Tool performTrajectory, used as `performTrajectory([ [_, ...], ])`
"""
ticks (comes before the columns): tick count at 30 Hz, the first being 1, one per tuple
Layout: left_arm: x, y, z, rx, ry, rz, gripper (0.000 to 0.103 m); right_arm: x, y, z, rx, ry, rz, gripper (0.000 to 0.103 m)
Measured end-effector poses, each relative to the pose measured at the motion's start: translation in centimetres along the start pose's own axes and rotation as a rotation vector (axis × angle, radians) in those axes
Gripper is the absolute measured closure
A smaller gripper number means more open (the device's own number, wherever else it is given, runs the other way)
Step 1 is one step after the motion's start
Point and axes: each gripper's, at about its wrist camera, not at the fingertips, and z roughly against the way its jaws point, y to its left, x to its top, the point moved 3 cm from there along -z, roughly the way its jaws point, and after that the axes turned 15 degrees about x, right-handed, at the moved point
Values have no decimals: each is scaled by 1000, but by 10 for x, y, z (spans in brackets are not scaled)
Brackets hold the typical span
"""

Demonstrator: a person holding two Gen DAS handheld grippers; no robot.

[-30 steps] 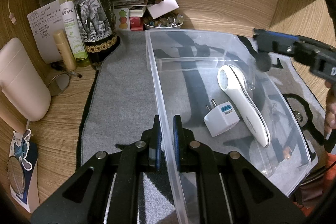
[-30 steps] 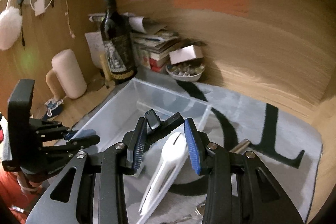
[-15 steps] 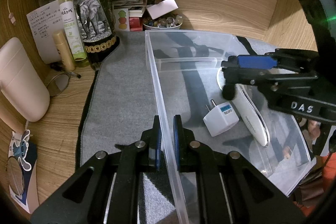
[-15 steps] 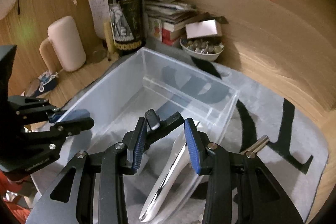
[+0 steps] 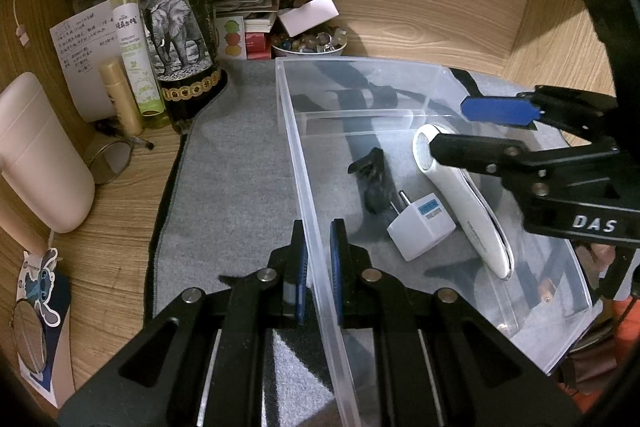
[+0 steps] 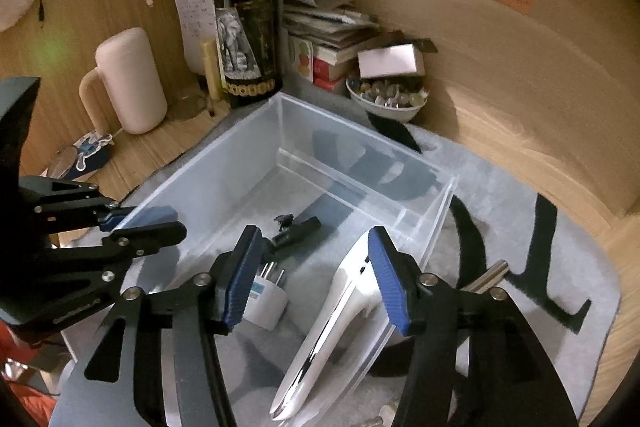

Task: Organize rigid objects
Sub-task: 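Grasp the black tag with the right gripper and drop it into the box, then move the right gripper to the silver metal rod and grasp it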

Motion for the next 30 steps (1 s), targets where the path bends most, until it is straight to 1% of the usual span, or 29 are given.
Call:
performTrajectory([
  [5,0,0,0,-1,0,1,93,3,1,15,-15,-43,10,43],
  [6,1,0,-1,0,0,1,93,3,1,19,-18,-53,11,40],
  [7,1,0,-1,0,0,1,93,4,1,22,-20,-59,12,34],
  [9,1,0,-1,0,0,0,93,5,0,29,-35,-80,16,25],
  [15,0,0,0,-1,0,1,93,5,-13,54,-101,-130,18,25],
  [21,1,0,-1,-1,0,1,93,-1,-46,78,-166,-167,-56,25],
  [25,1,0,-1,-2,-1,1,93,-12,-72,80,-198,-159,-122,25],
  [30,0,0,-1,-1,-1,0,93,-27,-98,64,-187,-118,-208,25],
])
